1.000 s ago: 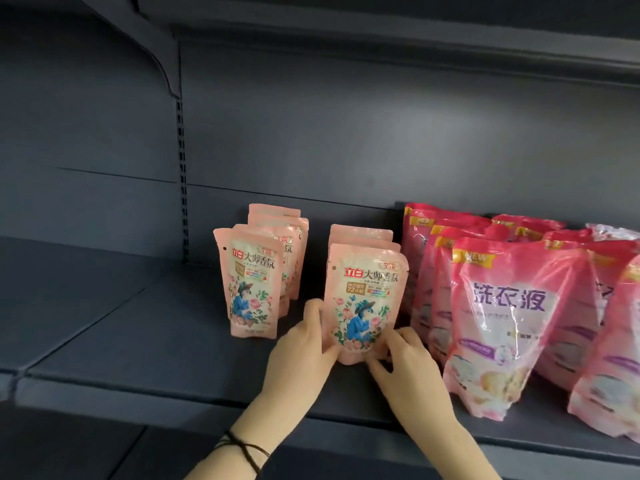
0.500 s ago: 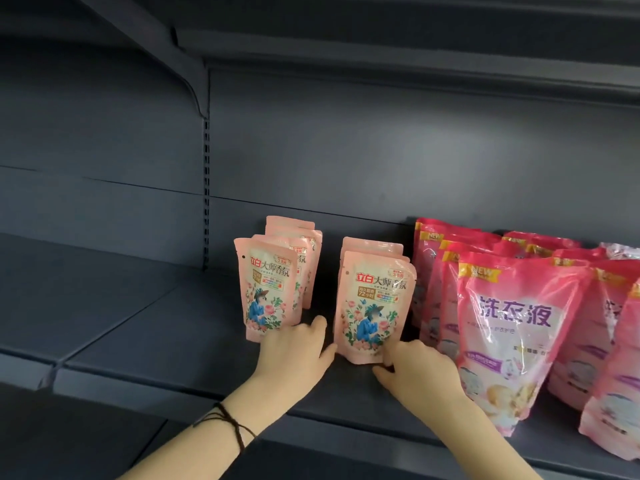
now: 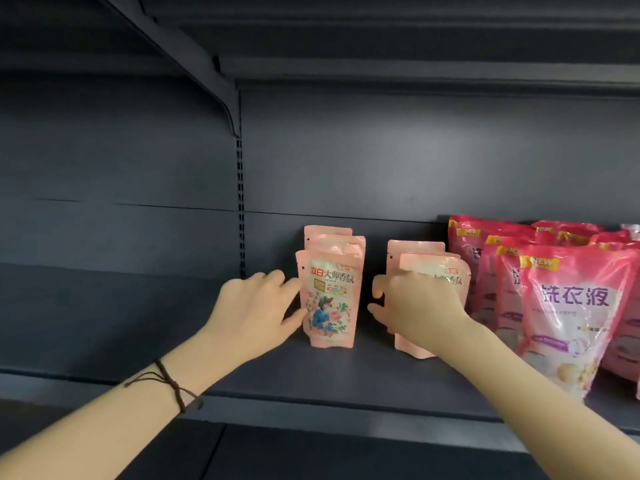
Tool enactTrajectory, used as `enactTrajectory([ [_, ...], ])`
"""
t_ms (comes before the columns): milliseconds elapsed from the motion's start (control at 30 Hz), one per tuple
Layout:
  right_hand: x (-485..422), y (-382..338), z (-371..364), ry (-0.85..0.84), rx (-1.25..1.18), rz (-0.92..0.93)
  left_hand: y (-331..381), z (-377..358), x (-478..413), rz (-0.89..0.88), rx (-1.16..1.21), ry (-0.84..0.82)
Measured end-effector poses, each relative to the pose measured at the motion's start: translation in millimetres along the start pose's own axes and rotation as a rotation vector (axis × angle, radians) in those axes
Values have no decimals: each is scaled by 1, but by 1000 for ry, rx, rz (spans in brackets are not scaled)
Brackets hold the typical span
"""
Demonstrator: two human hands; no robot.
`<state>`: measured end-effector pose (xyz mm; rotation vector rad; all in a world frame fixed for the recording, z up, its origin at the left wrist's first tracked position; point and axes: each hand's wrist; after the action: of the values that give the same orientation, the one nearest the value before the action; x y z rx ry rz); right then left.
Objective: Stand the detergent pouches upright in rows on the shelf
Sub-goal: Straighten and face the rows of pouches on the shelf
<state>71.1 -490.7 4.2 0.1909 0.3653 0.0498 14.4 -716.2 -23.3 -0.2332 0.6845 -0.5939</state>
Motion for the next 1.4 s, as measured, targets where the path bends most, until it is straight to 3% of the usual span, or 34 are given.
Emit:
enactTrajectory([
  [267, -35, -36, 18, 110, 28, -88, -52, -14, -25, -27, 8, 37],
  [467, -55, -23, 2, 226, -326, -165, -42, -38, -57, 151, 605, -79],
  [567, -60, -19, -12, 189, -528, -160, -33, -53, -62, 180, 828, -112],
  [800, -62, -10, -38, 124, -733, -121, -24, -76, -68, 160, 1264, -107],
  [933, -56, -8, -27, 137, -1052, -125, -24, -67, -67, 137, 1410, -69],
  [1167, -23, -9, -18, 259, -1875, -216, 9, -35, -61, 60, 1632, 39],
  [1400, 16, 15, -23, 503, -1770, -355, 71, -24, -66, 55, 1763, -8],
])
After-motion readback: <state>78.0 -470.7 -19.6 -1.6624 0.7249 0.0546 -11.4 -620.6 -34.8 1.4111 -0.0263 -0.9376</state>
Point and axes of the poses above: each hand's wrist, its own x-axis away from the middle knuckle, its own z-axis out of the back of the hand, y = z × x, and after that the axes turned 9 degrees about -y, right-handed
